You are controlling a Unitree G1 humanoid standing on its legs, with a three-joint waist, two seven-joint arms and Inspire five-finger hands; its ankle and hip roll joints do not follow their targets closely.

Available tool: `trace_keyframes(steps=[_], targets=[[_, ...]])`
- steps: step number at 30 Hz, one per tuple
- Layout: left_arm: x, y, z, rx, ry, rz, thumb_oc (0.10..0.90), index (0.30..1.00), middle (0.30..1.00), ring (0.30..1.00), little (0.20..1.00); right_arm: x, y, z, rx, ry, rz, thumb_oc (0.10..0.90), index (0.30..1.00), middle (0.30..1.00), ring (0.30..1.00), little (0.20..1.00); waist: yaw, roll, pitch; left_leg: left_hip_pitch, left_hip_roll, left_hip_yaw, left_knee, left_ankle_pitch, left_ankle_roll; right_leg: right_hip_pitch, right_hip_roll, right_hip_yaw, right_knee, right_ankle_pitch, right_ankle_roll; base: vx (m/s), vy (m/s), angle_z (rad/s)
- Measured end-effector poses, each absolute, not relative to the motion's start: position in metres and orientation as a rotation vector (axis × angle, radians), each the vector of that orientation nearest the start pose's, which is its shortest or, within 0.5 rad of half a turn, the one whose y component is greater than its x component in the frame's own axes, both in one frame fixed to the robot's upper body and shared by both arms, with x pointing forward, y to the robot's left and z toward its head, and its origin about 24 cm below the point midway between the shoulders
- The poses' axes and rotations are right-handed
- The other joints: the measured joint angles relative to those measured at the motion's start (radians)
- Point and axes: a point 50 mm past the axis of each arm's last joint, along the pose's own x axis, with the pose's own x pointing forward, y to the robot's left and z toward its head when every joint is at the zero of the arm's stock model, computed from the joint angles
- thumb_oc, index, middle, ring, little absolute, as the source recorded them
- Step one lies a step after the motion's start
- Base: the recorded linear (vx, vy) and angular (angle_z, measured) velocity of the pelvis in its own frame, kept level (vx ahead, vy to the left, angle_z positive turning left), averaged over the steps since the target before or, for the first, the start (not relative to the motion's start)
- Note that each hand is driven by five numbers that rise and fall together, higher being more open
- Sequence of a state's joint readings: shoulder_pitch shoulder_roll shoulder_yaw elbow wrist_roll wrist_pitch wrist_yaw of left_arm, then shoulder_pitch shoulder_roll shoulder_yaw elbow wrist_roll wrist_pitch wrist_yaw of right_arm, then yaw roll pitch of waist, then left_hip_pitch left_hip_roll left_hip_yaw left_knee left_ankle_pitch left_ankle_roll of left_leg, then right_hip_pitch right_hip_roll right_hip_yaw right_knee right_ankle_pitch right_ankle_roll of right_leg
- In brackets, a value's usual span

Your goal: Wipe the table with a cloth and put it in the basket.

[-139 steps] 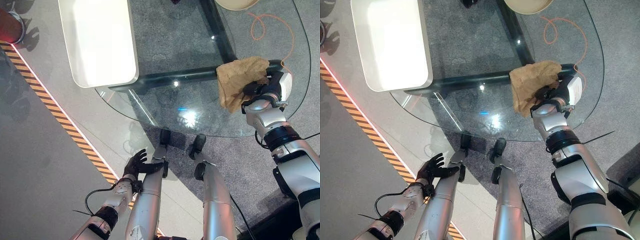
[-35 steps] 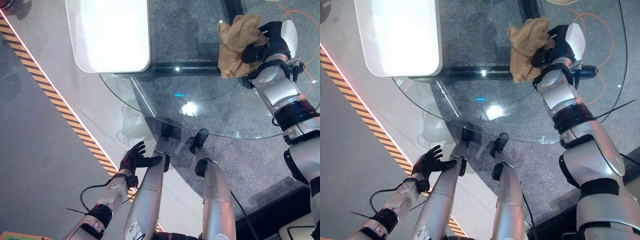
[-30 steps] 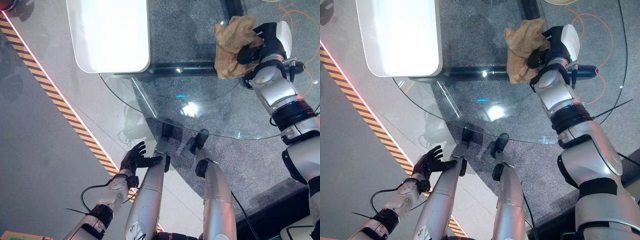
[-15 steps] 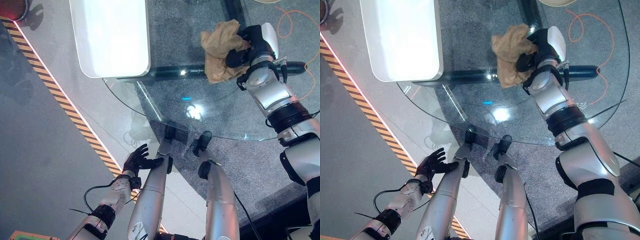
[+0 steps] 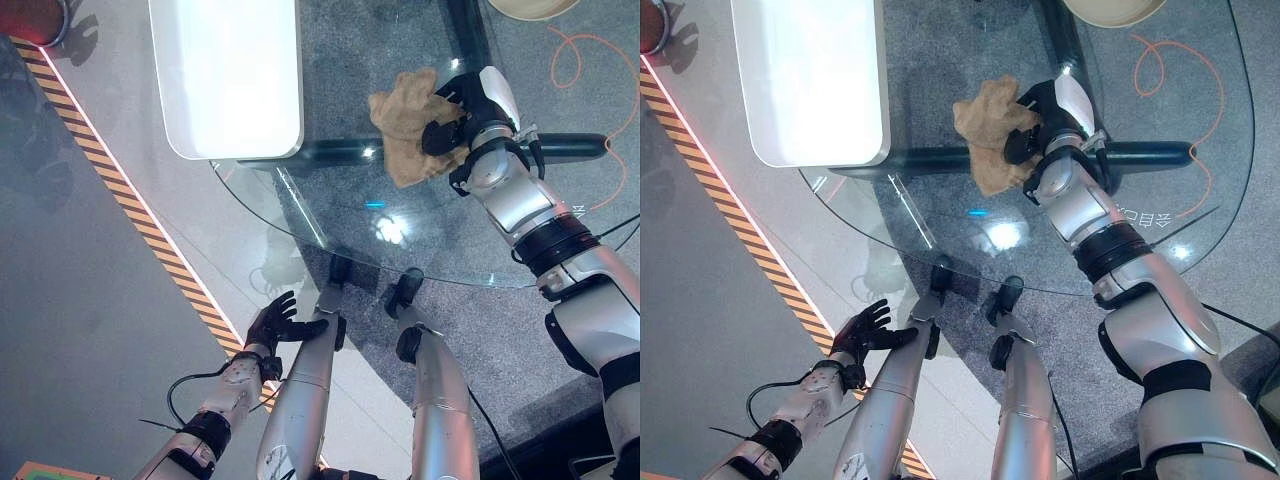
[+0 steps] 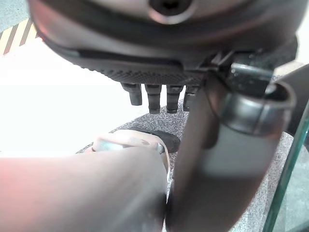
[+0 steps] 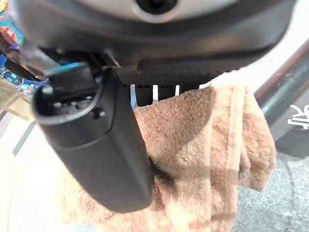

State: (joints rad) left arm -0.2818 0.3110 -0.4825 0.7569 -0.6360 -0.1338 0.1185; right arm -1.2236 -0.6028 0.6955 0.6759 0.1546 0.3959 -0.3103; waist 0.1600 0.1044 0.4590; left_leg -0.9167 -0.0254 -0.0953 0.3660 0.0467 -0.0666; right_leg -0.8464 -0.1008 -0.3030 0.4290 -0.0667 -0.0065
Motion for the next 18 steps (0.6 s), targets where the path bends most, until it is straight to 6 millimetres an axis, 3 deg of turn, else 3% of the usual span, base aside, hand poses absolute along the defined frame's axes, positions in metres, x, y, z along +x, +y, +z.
trace_keyframes(steps=[12,18], targets=[[0.266,0.165,-0.057,-0.062,0.478,-0.030,0.800,0.900,0.900,0.900,0.900,0.409,-0.157,0.242,-0.931,-0.132,-0.155,0.100,0.300,0.300,0.300,0.200,-0.001,-0.013,-0.008,-0.009,-0.001,-0.019,0.001,0.002,-0.003,0.000,0.000,-0.021,0.000,-0.001,0.001,0.00,-0.004,0.02],[0.266,0.165,-0.057,-0.054,0.475,-0.033,0.800,0.900,0.900,0.900,0.900,0.409,-0.148,0.239,-0.989,-0.098,-0.029,0.100,0.300,0.300,0.300,0.200,-0.001,-0.014,-0.008,-0.009,-0.002,-0.020,0.001,0.003,-0.002,0.001,0.000,-0.022,0.000,-0.001,0.001,0.00,0.000,0.00]])
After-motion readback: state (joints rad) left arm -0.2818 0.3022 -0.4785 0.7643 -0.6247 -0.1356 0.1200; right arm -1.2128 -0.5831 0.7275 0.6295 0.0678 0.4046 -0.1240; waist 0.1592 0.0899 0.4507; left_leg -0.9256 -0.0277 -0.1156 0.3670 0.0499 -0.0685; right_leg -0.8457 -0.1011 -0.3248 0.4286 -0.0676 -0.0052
